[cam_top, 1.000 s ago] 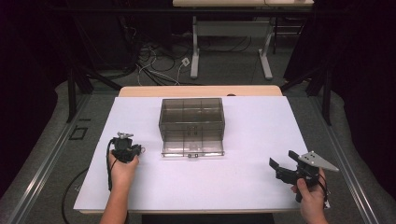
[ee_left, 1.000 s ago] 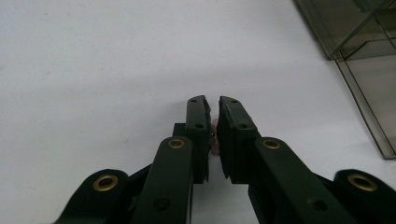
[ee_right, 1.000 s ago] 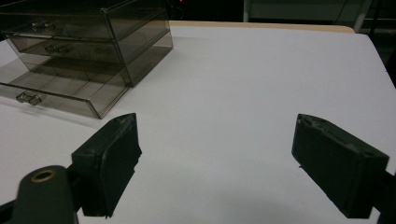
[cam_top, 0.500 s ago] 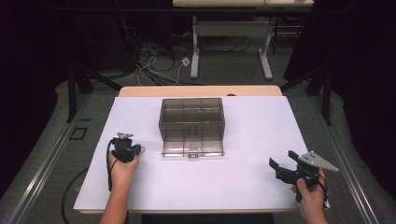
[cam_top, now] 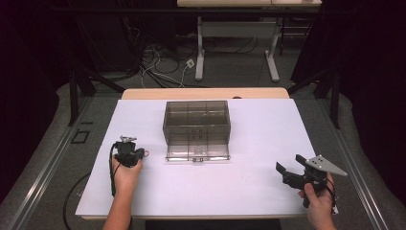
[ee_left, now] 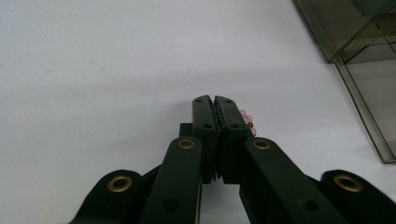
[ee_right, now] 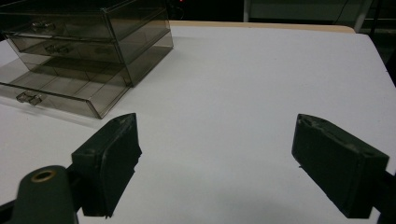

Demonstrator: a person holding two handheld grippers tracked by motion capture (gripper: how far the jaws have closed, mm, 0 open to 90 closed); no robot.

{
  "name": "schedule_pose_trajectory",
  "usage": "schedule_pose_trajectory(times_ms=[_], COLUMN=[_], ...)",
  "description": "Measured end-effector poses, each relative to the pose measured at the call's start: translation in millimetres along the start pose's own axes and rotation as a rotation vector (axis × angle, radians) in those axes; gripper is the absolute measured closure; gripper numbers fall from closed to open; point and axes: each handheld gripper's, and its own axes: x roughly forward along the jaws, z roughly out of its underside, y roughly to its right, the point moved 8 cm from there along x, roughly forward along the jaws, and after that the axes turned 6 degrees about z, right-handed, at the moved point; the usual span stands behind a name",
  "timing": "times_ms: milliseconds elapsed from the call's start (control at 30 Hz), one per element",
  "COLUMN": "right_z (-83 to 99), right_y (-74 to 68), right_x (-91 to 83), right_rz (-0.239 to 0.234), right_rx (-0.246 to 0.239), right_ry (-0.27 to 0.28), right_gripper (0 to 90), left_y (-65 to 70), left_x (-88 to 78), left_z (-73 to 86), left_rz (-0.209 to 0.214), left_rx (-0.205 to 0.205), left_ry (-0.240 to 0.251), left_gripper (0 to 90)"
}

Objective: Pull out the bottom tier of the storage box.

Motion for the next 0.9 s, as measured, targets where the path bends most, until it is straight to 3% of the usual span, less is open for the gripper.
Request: schedule_pose_trajectory(times_ms=[900], right_z=[0.2], right_y=[0.2], right_x=[0.6], right_rz=[-0.001], right_rx=[-0.002], right_ry=[-0.007], right_gripper=[14.4], left_y=[-3.0], left_x=[-9.8], left_z=[-4.3], left_rz=[0.002], left_rx=[-0.006], left_ry=[0.043], left_gripper=[88.0])
